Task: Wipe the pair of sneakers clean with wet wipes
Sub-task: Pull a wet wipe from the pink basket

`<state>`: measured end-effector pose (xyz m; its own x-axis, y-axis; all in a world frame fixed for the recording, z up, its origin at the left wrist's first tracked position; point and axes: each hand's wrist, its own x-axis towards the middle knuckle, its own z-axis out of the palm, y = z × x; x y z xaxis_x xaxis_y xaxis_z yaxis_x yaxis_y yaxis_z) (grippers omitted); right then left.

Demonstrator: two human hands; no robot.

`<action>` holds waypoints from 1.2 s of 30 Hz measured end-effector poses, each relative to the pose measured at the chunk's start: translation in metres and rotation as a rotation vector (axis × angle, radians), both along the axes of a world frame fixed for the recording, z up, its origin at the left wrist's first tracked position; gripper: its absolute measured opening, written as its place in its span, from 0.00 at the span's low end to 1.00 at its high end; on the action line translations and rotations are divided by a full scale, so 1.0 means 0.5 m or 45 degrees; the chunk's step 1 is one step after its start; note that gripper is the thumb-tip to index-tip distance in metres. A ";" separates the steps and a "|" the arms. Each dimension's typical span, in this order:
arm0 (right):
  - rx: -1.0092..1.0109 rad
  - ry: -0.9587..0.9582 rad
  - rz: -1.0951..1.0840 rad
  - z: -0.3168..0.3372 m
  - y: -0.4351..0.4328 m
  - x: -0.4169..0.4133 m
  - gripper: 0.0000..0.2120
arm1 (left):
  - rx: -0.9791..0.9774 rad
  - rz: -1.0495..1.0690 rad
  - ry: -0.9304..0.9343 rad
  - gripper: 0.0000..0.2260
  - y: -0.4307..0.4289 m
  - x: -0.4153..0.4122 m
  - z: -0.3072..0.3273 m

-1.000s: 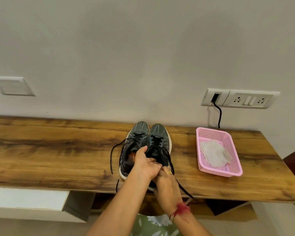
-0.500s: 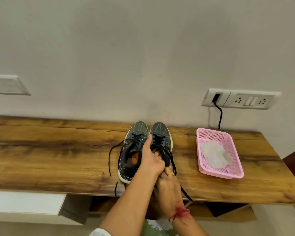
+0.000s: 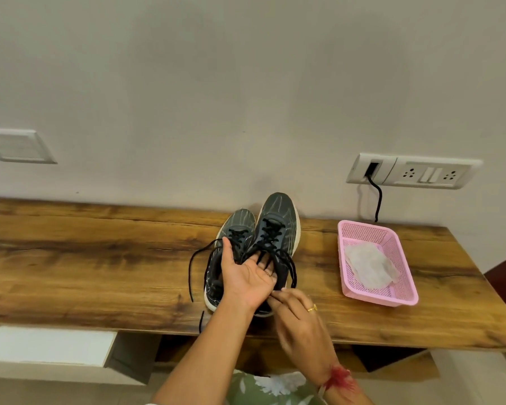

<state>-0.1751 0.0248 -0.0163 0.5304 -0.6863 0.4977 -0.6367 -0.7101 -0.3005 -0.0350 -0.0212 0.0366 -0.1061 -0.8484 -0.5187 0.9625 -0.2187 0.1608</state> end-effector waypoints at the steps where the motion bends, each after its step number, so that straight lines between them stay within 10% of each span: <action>1: 0.011 -0.038 -0.036 0.012 0.001 -0.006 0.18 | 0.001 0.007 -0.005 0.38 0.002 0.000 -0.001; 12: 0.127 -0.583 -0.639 0.076 -0.106 -0.142 0.12 | -0.066 0.006 -0.035 0.37 0.040 -0.011 -0.016; 31: 0.928 0.521 -0.796 -0.002 -0.339 -0.332 0.18 | 0.014 0.034 -0.064 0.34 0.048 -0.024 -0.042; 36: 0.934 0.476 -0.846 -0.031 -0.332 -0.312 0.13 | 0.024 0.020 -0.062 0.33 0.042 -0.028 -0.050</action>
